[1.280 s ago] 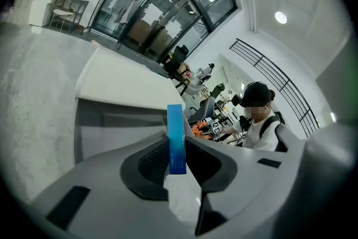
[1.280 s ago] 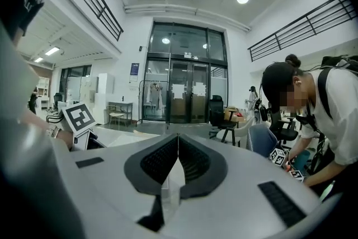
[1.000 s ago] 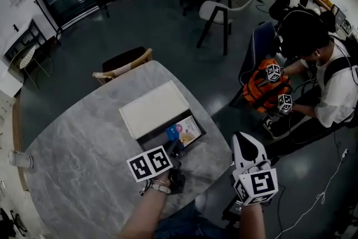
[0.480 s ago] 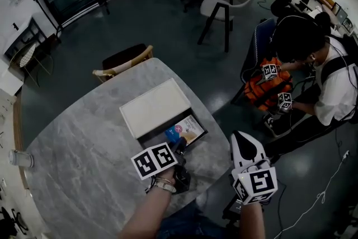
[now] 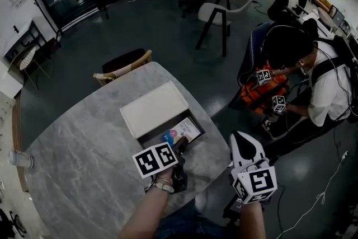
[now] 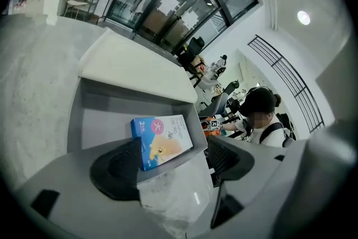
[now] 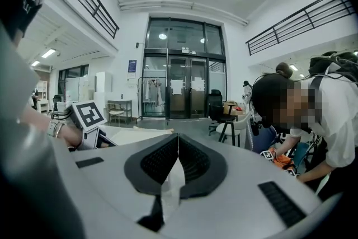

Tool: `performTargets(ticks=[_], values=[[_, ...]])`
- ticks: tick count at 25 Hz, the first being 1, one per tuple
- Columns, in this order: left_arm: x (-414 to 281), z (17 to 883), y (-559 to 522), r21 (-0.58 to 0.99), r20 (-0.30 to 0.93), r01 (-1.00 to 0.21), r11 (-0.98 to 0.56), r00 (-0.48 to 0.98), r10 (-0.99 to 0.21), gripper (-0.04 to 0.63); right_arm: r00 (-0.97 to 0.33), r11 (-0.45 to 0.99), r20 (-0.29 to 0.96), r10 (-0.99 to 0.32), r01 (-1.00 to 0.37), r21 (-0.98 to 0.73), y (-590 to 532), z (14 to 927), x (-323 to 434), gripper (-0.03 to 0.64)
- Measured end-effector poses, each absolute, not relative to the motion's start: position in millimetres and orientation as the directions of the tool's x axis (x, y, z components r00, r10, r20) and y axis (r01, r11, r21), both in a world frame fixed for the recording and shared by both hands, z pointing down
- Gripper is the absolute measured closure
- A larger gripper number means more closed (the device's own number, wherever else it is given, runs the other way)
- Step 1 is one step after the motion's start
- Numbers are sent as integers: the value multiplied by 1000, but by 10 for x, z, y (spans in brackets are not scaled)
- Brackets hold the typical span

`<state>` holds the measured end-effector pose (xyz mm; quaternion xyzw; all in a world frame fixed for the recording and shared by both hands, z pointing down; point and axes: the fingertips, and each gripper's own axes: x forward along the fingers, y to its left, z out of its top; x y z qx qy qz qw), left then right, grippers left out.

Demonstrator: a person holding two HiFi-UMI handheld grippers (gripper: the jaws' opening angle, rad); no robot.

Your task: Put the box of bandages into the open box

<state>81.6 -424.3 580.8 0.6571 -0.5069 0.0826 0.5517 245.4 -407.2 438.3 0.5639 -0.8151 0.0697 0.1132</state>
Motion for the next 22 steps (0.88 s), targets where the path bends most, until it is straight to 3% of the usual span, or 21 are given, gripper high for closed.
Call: performTargets(ticks=[11, 12, 14, 15, 19, 22], values=[[603, 5243, -4236, 630, 561, -776, -7, 461, -687, 242, -358, 371, 175, -917, -928, 42, -3984, 3997, 2360, 591], [569, 5172, -4226, 618, 548, -786, -23, 452, -704, 307, -361, 373, 168, -917, -927, 43, -3973, 3958, 2342, 591], [491, 5035, -4212, 585, 524, -810, -48, 421, -740, 541, -371, 382, 152, -916, -923, 48, -3953, 3880, 2308, 591], [457, 4968, -4210, 576, 506, -816, -59, 412, -758, 577, -378, 389, 143, -915, -920, 54, -3945, 3844, 2287, 591], [352, 4702, -4220, 578, 408, -809, -107, 401, -820, 584, -400, 408, 101, -911, -910, 77, -3921, 3674, 2217, 591], [248, 4447, -4251, 493, 331, -852, -173, 367, -869, 584, -406, 411, 75, -911, -907, 93, -3900, 3536, 2230, 592]])
